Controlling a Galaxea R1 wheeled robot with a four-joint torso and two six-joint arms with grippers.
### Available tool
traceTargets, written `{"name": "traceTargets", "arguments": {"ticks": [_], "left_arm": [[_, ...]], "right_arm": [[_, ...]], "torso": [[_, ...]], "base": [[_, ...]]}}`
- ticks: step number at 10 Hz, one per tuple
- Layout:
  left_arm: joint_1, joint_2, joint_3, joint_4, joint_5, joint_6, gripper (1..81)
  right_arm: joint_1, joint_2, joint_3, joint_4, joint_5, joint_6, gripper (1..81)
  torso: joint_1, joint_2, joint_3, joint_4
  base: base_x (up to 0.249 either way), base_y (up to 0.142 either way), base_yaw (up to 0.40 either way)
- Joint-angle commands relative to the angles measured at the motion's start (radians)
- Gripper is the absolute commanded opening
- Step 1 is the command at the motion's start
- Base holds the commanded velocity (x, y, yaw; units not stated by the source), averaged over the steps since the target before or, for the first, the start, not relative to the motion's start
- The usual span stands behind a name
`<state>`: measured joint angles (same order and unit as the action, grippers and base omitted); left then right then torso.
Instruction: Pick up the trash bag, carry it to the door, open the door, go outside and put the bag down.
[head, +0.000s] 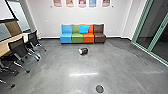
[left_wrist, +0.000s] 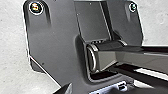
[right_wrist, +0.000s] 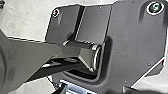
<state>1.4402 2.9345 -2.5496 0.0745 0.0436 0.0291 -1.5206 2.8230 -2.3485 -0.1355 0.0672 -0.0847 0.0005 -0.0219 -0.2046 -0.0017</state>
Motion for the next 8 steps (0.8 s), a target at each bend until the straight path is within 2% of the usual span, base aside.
{"name": "traceTargets", "arguments": {"ticks": [1,8], "left_arm": [[-0.030,-0.001,0.006,-0.010,0.058,0.003,81.1],[-0.027,0.000,0.006,-0.018,0.050,0.003,81.1]], "right_arm": [[0.024,-0.021,0.028,-0.010,-0.056,-0.003,81.1],[0.024,-0.023,0.034,-0.001,-0.055,-0.001,81.1]], "torso": [[0.000,0.000,0.000,0.000],[0.000,0.000,0.000,0.000]], "base": [[0.151,0.000,0.000],[0.150,0.000,0.000]]}}
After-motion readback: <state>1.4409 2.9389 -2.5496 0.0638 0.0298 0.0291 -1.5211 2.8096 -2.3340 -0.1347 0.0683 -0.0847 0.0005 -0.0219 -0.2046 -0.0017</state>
